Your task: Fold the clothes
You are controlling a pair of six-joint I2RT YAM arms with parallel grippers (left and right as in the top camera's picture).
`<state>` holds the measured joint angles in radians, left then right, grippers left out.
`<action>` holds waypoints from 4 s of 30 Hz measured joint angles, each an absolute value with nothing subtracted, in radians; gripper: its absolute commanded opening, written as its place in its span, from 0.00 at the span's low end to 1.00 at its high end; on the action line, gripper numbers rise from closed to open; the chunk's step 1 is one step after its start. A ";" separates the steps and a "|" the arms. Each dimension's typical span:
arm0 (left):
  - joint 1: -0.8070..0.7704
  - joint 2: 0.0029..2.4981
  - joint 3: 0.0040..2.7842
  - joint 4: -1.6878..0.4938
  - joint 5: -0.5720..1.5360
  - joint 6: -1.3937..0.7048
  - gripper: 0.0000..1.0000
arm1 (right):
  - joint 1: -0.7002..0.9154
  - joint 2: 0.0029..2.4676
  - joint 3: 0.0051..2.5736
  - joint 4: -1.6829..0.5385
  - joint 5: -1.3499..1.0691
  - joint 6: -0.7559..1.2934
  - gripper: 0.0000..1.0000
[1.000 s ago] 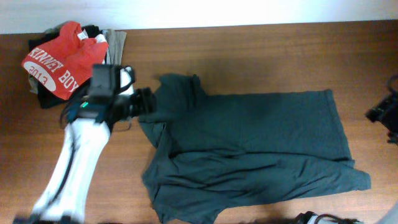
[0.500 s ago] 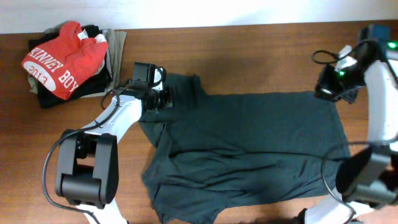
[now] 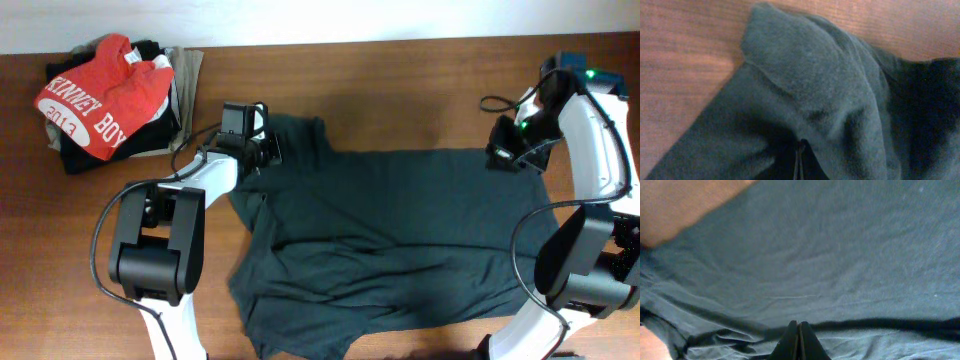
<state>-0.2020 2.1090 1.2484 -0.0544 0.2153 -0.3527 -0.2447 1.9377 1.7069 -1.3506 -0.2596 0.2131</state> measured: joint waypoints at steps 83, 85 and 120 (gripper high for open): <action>-0.091 2.337 3.112 -1.686 -0.033 -0.359 0.99 | -0.400 2.158 3.072 -1.691 -0.360 0.286 0.99; -0.091 2.324 3.112 -1.688 -0.005 -0.347 0.99 | -0.398 2.048 2.975 -1.692 -0.370 0.287 0.99; -0.337 1.568 0.874 -1.221 0.367 -0.277 0.99 | -0.385 1.248 1.382 -1.455 -0.150 0.231 0.99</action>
